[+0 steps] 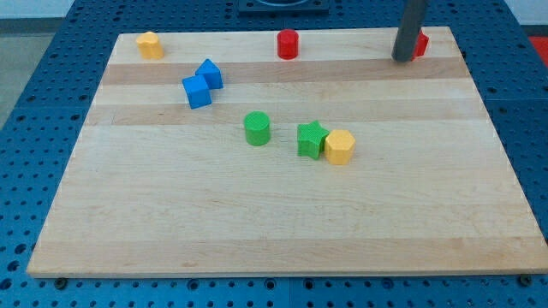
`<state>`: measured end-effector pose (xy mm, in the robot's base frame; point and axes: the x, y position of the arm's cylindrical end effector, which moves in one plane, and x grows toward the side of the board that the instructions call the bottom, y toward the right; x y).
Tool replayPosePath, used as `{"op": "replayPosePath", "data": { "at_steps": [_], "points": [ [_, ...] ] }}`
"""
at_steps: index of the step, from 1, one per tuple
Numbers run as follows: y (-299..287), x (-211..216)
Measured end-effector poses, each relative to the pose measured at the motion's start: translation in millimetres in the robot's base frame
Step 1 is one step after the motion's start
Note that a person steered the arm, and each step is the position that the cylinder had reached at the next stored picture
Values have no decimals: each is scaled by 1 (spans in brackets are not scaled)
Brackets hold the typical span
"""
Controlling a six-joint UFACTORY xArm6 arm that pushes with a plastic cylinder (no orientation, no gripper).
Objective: Point your arm at the green star
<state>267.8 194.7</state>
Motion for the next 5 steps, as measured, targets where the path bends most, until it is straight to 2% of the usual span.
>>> {"op": "replayPosePath", "data": {
  "at_steps": [3,5],
  "points": [
    [-36,79],
    [-100,109]
  ]
}}
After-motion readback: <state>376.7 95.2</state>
